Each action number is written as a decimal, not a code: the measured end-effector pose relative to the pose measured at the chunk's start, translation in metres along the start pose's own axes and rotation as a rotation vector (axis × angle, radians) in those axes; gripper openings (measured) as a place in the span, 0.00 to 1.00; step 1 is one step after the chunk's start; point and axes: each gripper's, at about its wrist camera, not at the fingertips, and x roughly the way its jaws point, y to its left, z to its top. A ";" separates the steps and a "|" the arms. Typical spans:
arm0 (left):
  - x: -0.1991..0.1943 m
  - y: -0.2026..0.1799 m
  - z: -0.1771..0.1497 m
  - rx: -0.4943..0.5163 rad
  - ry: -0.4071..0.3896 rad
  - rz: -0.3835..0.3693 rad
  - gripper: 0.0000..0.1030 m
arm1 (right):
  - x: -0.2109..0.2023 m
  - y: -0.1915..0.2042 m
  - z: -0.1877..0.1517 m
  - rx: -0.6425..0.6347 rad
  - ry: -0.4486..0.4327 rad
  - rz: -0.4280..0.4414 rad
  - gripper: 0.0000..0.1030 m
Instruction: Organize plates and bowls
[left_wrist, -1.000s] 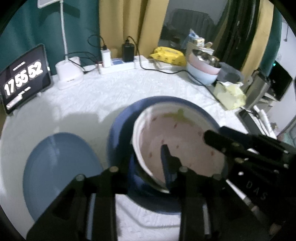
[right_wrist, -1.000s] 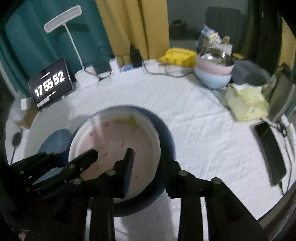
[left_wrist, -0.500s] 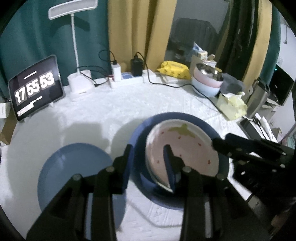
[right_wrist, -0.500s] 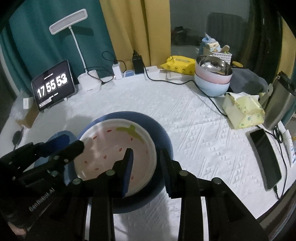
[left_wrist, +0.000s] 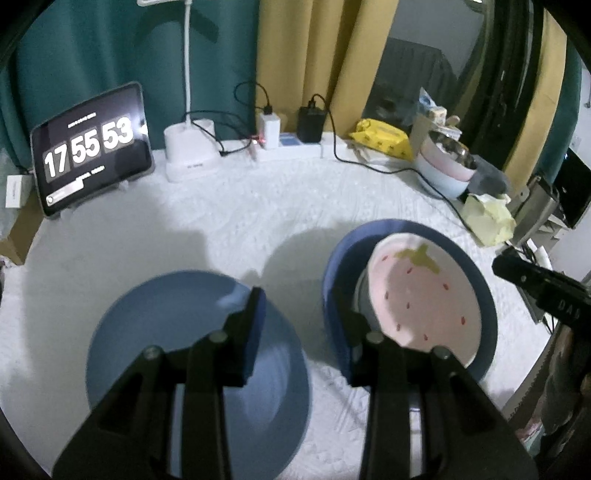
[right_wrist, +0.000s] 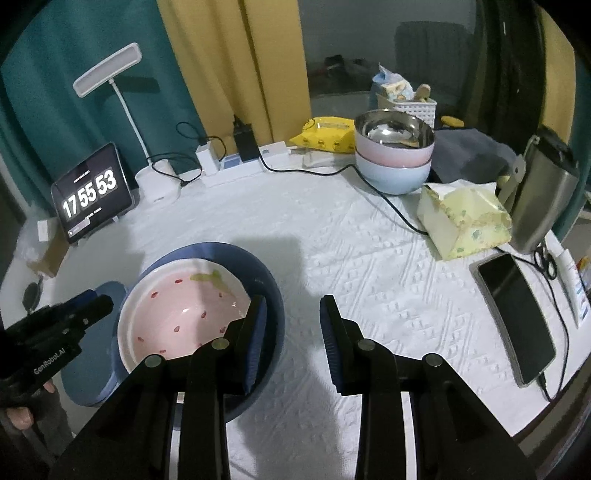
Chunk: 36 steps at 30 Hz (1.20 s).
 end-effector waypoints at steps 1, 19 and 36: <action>0.003 0.000 -0.001 -0.001 0.008 -0.003 0.35 | 0.002 -0.002 0.000 0.000 0.004 0.005 0.31; 0.029 -0.018 -0.008 0.084 0.083 -0.009 0.36 | 0.042 -0.005 -0.009 -0.024 0.082 0.041 0.32; 0.028 -0.023 -0.015 0.117 0.004 -0.028 0.22 | 0.043 -0.011 -0.013 0.014 0.037 0.093 0.29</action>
